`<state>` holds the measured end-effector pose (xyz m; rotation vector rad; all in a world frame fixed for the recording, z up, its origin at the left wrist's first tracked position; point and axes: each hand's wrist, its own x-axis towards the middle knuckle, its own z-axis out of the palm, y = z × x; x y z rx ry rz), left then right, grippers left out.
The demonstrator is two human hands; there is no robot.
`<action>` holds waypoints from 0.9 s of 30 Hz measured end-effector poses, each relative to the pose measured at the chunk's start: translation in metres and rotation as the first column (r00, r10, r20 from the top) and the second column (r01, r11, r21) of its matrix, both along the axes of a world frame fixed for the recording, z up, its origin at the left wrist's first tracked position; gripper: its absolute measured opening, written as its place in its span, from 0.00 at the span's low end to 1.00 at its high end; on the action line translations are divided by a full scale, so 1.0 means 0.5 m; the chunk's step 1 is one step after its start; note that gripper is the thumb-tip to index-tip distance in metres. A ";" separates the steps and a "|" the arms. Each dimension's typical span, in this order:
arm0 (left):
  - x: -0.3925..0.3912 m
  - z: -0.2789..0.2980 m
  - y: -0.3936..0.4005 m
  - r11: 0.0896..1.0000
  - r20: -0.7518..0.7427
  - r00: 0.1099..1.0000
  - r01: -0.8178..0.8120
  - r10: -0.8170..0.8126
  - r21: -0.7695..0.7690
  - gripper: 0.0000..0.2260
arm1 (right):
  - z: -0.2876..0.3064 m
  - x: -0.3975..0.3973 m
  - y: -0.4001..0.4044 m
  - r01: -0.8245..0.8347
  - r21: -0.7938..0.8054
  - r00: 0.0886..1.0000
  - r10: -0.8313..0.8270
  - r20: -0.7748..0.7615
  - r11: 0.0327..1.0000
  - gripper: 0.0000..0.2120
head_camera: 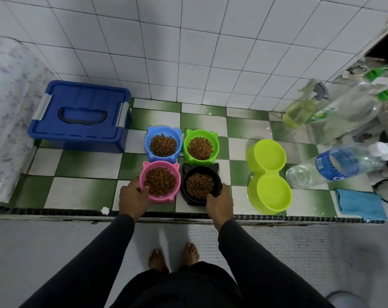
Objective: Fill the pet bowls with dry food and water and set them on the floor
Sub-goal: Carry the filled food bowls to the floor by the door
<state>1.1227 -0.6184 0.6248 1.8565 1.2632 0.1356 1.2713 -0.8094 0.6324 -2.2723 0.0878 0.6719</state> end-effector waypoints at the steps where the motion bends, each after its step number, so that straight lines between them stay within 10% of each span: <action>1: -0.001 0.003 -0.005 1.000 0.028 0.999 -0.021 0.021 -0.016 0.11 | -0.004 -0.002 0.000 0.026 0.041 1.000 -0.025 -0.019 0.999 0.23; 13: -0.014 0.048 -0.027 0.749 0.281 0.818 -0.250 0.503 -0.613 0.22 | 0.011 -0.008 -0.014 0.400 0.382 0.907 -0.302 -0.293 0.833 0.31; 27: -0.011 0.213 -0.062 0.759 0.494 0.645 -0.216 0.584 -0.615 0.20 | 0.198 0.022 -0.013 0.490 0.646 0.865 -0.230 -0.447 0.586 0.26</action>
